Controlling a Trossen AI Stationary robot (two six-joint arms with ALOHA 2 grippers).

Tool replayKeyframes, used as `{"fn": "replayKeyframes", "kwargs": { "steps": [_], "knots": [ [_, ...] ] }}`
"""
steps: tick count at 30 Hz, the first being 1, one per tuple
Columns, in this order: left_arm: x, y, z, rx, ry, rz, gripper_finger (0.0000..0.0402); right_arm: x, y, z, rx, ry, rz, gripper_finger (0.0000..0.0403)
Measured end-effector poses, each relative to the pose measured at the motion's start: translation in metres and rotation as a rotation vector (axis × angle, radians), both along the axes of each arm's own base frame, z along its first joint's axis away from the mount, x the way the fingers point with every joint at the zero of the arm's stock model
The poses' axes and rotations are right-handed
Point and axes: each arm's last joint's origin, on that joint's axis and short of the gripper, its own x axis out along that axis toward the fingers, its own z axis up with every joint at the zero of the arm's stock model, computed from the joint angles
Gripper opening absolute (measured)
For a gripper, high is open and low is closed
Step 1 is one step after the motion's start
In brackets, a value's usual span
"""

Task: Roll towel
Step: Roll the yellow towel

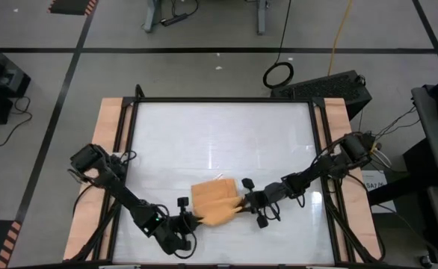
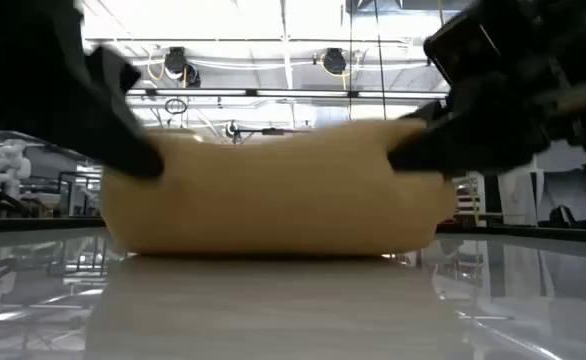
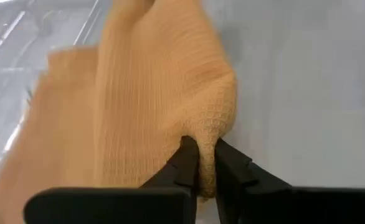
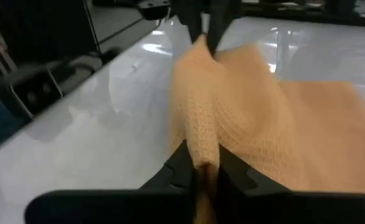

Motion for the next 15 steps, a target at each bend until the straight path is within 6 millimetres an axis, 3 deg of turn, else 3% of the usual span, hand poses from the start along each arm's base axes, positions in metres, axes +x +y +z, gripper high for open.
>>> {"fn": "replayKeyframes", "kwargs": {
  "steps": [8,15],
  "knots": [
    [-0.002,0.01,0.044,-0.071,-0.106,0.034,0.0025,0.002,-0.018,0.022,0.192,0.077,-0.077,0.0015],
    [-0.007,0.023,0.041,-0.092,-0.046,0.135,0.0024,0.004,-0.033,0.031,0.249,0.088,-0.061,0.0016]
  ]
}}
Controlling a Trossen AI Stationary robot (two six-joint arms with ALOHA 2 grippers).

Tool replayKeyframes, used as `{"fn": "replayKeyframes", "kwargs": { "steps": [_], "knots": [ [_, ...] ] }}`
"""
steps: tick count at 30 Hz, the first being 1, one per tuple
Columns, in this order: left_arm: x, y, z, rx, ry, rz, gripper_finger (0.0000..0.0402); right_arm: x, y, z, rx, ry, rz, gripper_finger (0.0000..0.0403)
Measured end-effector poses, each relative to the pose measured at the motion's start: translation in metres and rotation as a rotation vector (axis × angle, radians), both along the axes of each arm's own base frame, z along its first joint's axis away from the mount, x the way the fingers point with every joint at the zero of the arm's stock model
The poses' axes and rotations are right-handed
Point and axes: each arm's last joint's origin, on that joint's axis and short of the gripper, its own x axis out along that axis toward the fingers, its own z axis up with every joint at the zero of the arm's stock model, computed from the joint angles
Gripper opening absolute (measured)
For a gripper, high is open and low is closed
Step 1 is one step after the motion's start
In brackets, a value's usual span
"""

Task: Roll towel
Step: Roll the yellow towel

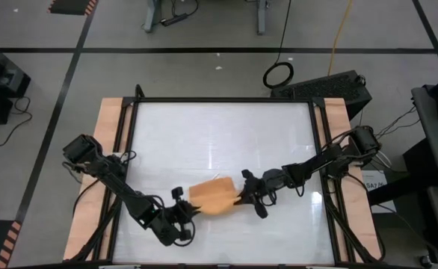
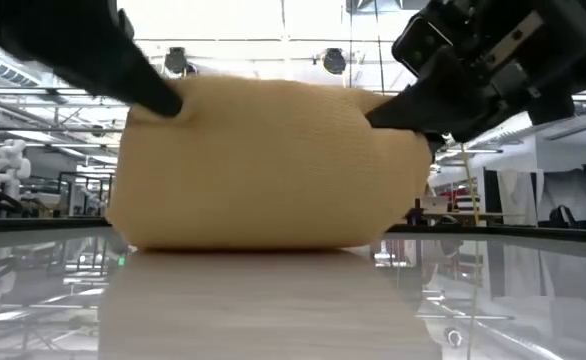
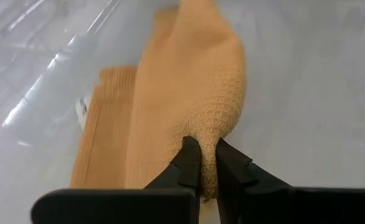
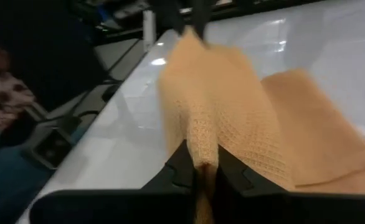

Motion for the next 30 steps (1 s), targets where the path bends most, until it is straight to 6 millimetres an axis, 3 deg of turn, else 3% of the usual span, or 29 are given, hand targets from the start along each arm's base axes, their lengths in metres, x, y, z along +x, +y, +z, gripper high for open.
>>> {"fn": "replayKeyframes", "kwargs": {
  "steps": [6,16,24,30],
  "knots": [
    [-0.011,0.0,-0.012,-0.049,-0.04,0.073,0.0024,0.001,-0.004,0.0,0.143,0.059,-0.012,0.0016],
    [-0.03,-0.015,-0.015,0.063,-0.267,0.115,0.0023,0.005,-0.006,0.008,0.115,-0.055,-0.095,0.0016],
    [-0.041,-0.011,-0.028,-0.01,-0.276,0.164,0.0023,0.006,-0.008,0.007,0.126,-0.034,-0.181,0.0016],
    [-0.045,-0.019,-0.026,-0.067,-0.305,0.143,0.0023,0.005,-0.001,0.007,0.156,-0.031,-0.183,0.0016]
  ]
}}
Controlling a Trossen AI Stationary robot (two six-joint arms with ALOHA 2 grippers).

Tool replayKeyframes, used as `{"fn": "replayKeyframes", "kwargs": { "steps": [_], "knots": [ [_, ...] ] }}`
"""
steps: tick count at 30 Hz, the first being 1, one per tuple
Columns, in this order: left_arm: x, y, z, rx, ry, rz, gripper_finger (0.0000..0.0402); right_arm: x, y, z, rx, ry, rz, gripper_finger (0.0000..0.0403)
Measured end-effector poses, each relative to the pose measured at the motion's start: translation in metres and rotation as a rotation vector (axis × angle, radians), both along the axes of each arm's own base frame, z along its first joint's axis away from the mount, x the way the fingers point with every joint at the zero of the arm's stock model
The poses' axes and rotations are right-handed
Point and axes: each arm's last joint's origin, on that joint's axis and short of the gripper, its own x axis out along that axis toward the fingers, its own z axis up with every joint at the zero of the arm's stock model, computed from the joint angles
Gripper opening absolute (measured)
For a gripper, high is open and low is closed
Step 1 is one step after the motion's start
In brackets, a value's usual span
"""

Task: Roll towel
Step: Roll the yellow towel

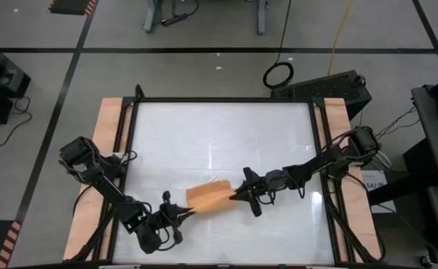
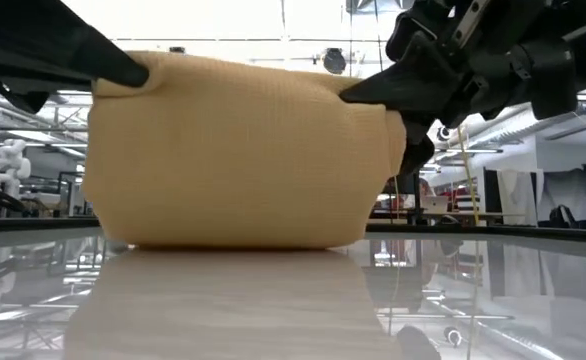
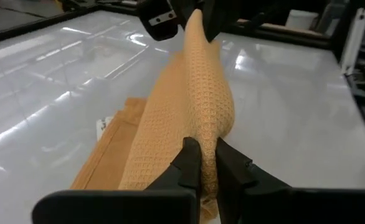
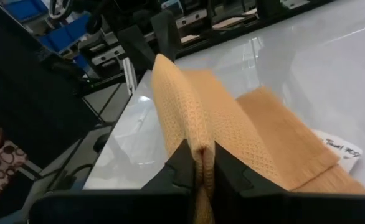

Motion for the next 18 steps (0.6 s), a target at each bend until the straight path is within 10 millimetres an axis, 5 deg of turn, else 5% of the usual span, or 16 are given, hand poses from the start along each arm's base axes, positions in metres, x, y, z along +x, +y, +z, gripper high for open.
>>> {"fn": "replayKeyframes", "kwargs": {
  "steps": [11,18],
  "knots": [
    [-0.007,-0.005,-0.005,-0.044,0.073,-0.071,0.0023,0.018,0.019,-0.018,0.043,0.004,-0.001,0.0016],
    [-0.02,-0.002,-0.011,-0.144,0.04,0.063,0.0023,0.029,0.008,-0.034,0.19,0.076,-0.068,0.0016]
  ]
}}
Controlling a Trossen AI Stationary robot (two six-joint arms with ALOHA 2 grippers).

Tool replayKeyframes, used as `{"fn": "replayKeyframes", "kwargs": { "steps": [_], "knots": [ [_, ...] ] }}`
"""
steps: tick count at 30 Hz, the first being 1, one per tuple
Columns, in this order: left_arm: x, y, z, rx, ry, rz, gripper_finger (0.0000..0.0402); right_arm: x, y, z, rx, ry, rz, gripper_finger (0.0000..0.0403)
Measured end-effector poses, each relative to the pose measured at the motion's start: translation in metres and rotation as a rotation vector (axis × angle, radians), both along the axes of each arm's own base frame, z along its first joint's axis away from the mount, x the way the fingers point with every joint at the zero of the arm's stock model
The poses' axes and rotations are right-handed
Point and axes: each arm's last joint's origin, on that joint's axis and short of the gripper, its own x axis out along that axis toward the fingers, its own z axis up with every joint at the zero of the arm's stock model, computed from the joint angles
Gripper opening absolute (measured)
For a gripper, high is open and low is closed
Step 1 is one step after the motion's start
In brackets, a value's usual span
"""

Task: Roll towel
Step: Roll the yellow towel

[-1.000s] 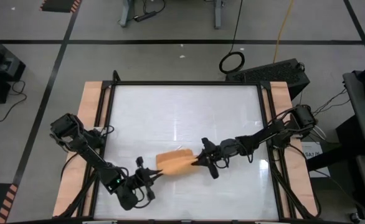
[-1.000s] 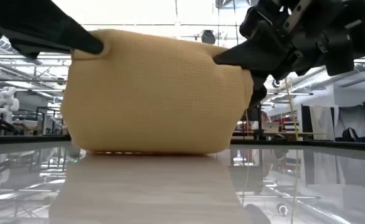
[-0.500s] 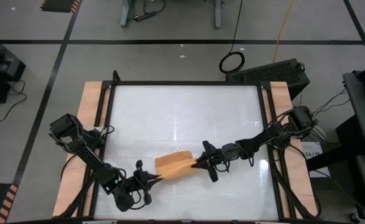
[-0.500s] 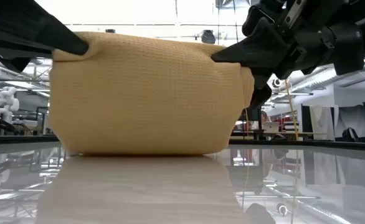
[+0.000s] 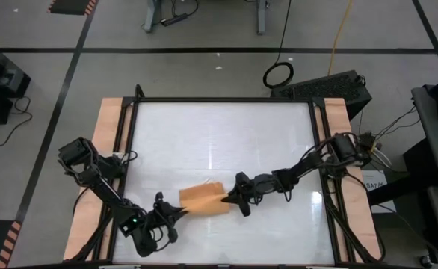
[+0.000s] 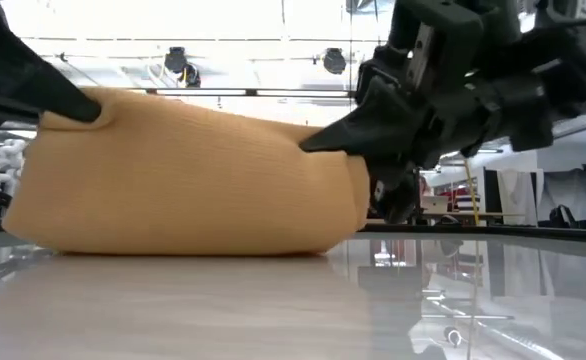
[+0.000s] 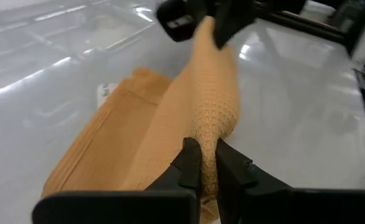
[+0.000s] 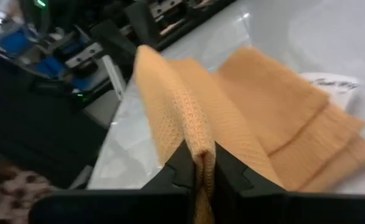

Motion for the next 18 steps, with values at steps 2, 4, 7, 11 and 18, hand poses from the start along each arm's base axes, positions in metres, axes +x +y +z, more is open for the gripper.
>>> {"fn": "replayKeyframes", "kwargs": {
  "steps": [2,4,7,11,18],
  "knots": [
    [-0.003,0.003,-0.002,-0.004,0.0,0.039,0.0023,0.002,-0.005,0.0,0.037,-0.007,0.028,0.0016],
    [-0.005,0.007,-0.005,-0.009,0.011,0.07,0.0023,0.004,-0.008,0.002,0.057,-0.035,0.049,0.0016],
    [-0.008,0.011,-0.007,-0.03,0.015,0.113,0.0023,0.006,-0.015,0.002,0.057,-0.041,0.031,0.0016],
    [-0.01,0.016,-0.009,-0.074,0.017,0.171,0.0023,0.007,-0.025,-0.003,0.04,0.011,-0.044,0.0016],
    [-0.005,0.026,-0.013,-0.157,0.126,0.225,0.0023,0.006,-0.03,-0.008,-0.008,0.042,-0.057,0.0057]
  ]
}}
